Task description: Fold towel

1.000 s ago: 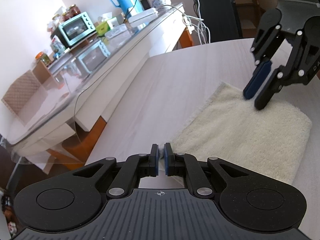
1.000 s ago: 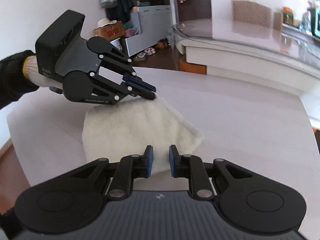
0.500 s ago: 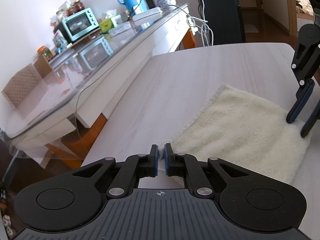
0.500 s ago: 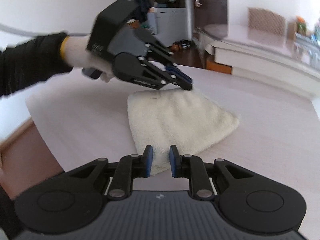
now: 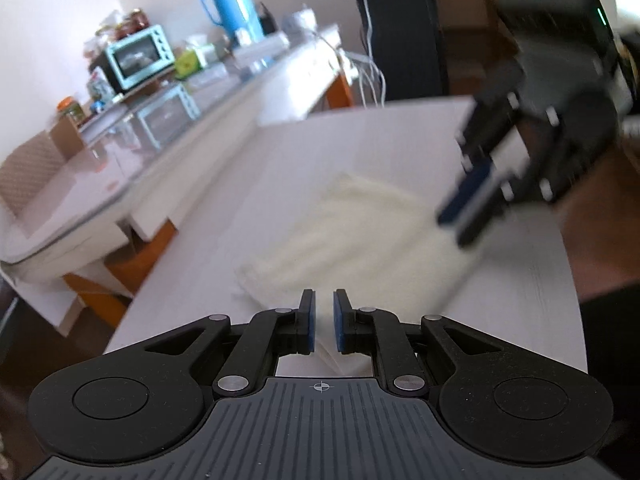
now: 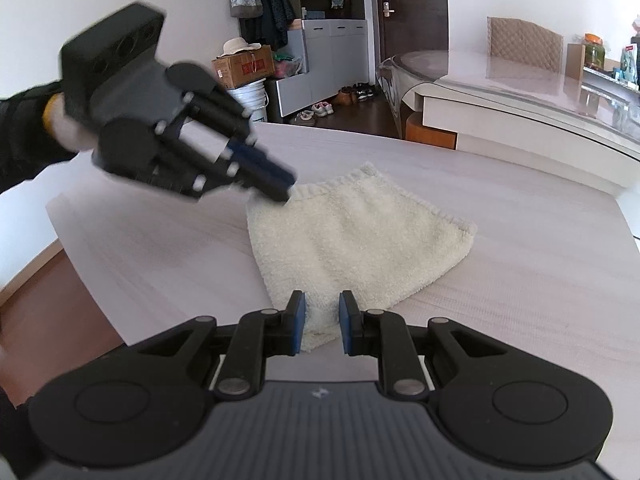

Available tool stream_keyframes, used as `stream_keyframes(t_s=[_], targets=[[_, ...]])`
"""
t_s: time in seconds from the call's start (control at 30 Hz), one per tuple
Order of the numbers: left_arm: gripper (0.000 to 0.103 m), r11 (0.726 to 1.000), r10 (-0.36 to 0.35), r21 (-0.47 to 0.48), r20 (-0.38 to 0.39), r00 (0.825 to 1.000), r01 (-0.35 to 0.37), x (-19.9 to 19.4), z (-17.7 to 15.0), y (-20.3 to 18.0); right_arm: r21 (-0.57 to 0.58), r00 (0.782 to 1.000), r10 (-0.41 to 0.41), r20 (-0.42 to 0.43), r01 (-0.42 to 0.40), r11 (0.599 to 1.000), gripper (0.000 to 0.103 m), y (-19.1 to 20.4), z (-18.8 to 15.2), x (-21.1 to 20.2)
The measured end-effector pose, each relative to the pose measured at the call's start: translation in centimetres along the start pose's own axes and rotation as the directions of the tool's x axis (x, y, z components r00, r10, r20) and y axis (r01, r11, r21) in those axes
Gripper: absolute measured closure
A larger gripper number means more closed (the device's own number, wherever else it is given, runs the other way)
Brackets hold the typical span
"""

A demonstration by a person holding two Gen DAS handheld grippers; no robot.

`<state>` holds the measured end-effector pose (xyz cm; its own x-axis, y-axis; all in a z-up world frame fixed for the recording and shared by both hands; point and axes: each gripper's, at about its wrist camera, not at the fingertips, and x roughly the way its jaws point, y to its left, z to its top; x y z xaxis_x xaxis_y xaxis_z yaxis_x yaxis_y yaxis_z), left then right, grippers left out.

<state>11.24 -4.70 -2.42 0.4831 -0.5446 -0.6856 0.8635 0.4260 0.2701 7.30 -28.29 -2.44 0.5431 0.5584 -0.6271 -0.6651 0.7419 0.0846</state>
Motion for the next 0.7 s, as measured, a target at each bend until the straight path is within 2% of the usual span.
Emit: stream_keyframes(t_s=[0.27, 0.4, 0.53, 0.63, 0.7], targets=[[0.091, 0.996, 0.047, -0.077, 0.022, 0.999, -0.045, -1.0, -0.7, -0.8, 0.008, 1.000, -0.010, 0.014, 0.010, 1.000, 0.083, 0.2, 0.4, -0.4], [0.090, 0.994, 0.057, -0.096, 0.044, 0.997, -0.052, -2.0, -0.9, -1.8, 0.070, 0.998, -0.022, 0.052, 0.019, 0.997, 0.081, 0.2, 0.6, -1.7], [0.091, 0.994, 0.068, -0.088, 0.016, 0.998, -0.066, -1.2, -1.4, -2.7, 0.104, 0.998, -0.027, 0.055, 0.021, 0.994, 0.081, 0.7, 0.1, -1.5], [0.091, 0.990, 0.070, -0.121, 0.018, 0.997, -0.067, -1.3, -1.3, -2.5, 0.120, 0.998, -0.034, 0.062, 0.026, 0.992, 0.081, 0.9, -0.1, -1.1], [0.089, 0.984, 0.096, -0.156, 0.042, 0.994, -0.088, -2.0, -1.0, -2.0, 0.126, 0.996, -0.039, 0.078, 0.029, 0.992, 0.081, 1.1, 0.1, -1.2]])
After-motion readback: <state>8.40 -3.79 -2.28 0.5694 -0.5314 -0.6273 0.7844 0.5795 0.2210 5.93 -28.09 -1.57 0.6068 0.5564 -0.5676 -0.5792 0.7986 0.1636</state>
